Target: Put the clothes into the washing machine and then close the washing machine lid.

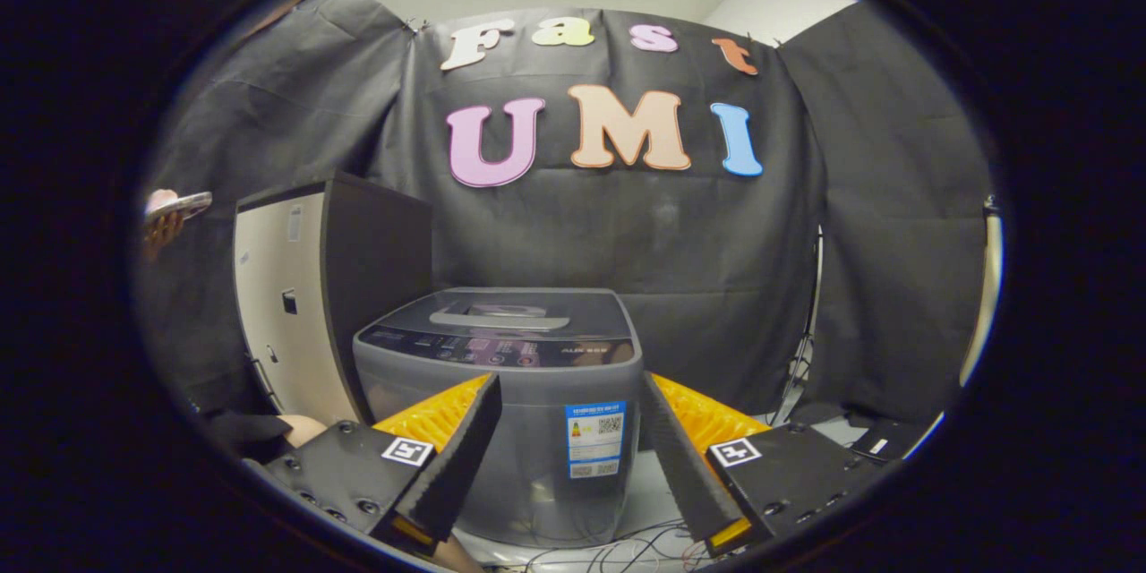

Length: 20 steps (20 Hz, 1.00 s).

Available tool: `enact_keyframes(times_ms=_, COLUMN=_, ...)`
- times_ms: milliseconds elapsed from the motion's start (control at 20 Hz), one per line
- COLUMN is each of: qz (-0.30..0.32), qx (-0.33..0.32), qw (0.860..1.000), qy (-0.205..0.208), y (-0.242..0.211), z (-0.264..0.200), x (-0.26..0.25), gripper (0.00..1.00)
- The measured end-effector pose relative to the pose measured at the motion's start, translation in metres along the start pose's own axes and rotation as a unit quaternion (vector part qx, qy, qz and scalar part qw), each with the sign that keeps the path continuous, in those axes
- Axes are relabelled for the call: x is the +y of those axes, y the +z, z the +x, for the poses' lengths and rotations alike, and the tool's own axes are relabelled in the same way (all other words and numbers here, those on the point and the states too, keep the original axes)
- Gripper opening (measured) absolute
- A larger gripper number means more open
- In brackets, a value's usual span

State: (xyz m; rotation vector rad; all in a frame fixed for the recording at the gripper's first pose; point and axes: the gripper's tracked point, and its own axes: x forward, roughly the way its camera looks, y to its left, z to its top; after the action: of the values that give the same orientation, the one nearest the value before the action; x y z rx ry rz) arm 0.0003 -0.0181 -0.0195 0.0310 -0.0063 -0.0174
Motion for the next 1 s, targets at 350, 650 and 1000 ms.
enact_keyframes(times_ms=350, qz=0.001, qx=0.002, qw=1.0, qy=0.0, y=-0.0004, z=0.0, x=-0.0009, gripper=0.97)
enact_keyframes(times_ms=650, qz=0.001, qx=0.002, qw=1.0, qy=0.0, y=0.0002, z=-0.0003, x=-0.0005, gripper=0.97)
enact_keyframes(times_ms=1000, qz=0.001, qx=0.003, qw=1.0, qy=0.0, y=0.0004, z=0.0, x=-0.0008, gripper=0.96)
